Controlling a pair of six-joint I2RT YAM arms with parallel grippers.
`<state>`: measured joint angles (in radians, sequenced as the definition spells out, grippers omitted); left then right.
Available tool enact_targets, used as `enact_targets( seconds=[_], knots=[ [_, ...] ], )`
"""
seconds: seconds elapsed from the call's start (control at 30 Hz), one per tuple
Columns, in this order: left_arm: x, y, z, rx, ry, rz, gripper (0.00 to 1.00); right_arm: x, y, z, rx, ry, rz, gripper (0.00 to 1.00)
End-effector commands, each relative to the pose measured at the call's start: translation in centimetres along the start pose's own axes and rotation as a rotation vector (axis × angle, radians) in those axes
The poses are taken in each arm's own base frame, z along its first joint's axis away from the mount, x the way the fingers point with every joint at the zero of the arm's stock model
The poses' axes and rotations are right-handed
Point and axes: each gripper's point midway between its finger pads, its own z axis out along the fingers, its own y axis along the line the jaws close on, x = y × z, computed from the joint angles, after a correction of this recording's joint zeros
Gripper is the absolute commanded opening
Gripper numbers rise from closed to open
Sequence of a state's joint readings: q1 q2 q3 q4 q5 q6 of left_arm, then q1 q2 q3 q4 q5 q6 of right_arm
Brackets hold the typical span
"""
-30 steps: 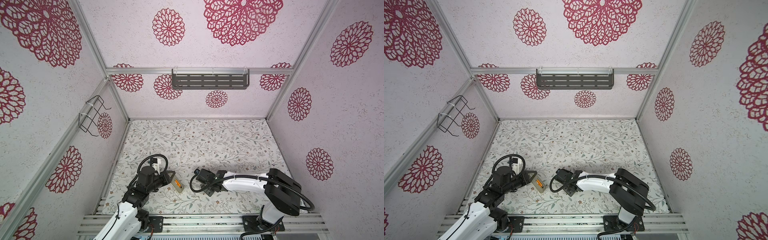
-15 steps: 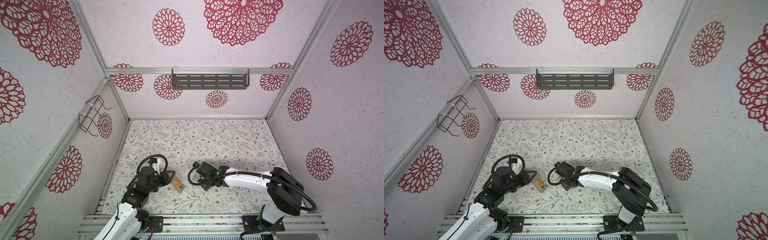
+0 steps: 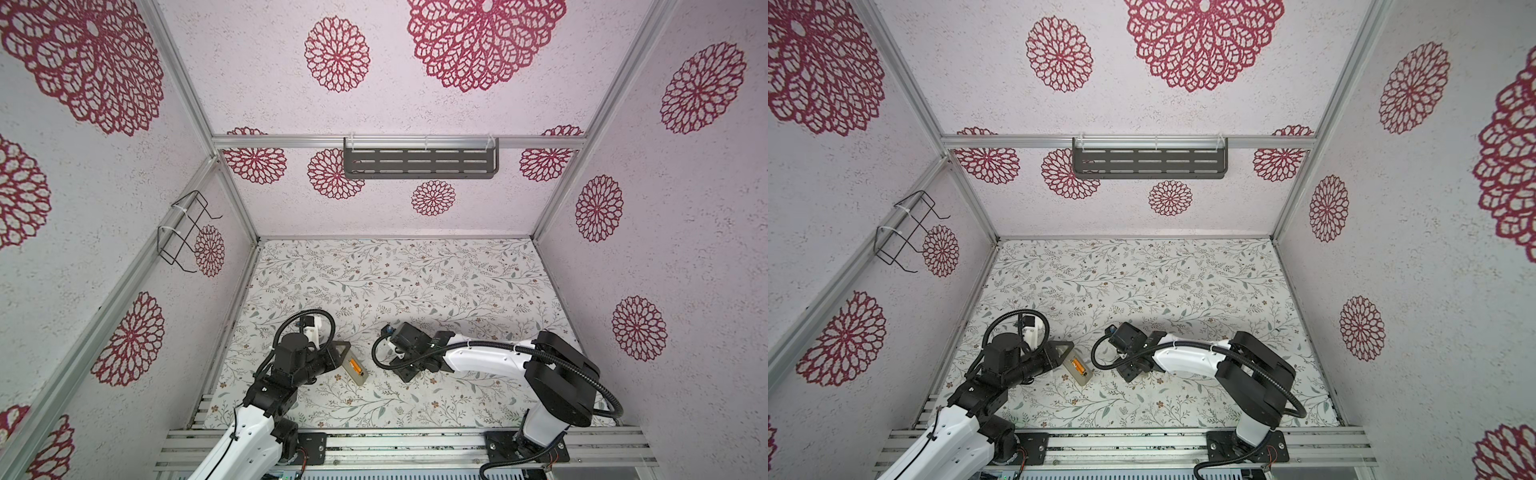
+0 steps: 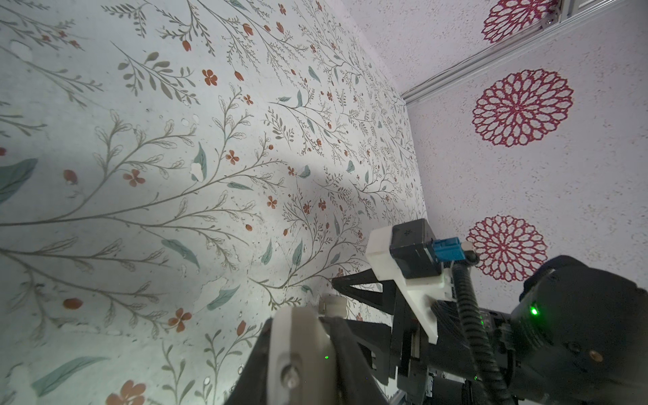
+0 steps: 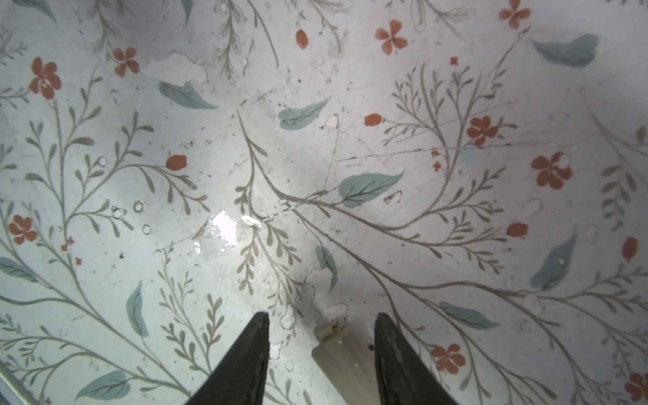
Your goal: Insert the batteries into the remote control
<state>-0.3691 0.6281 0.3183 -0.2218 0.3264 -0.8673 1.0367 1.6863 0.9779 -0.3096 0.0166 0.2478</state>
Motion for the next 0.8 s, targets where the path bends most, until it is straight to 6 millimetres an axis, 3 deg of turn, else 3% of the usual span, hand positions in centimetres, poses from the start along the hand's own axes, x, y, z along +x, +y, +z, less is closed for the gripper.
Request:
enact_targets(
  seconds=[0.0, 0.27, 0.77],
  knots=[
    [-1.0, -1.5, -0.3, 0.047, -0.037, 0.036, 0.0, 0.0, 0.1, 0.3, -0.012, 0.006, 0.023, 0.51],
    [-1.0, -1.4, -0.2, 0.045, -0.036, 0.037, 0.0, 0.4, 0.0, 0.5, -0.014, 0.016, 0.024, 0.51],
    [-1.1, -1.4, -0.3, 0.039, -0.04, 0.034, 0.0, 1.3, 1.8, -0.1, -0.103, 0.01, 0.036, 0.48]
  ],
)
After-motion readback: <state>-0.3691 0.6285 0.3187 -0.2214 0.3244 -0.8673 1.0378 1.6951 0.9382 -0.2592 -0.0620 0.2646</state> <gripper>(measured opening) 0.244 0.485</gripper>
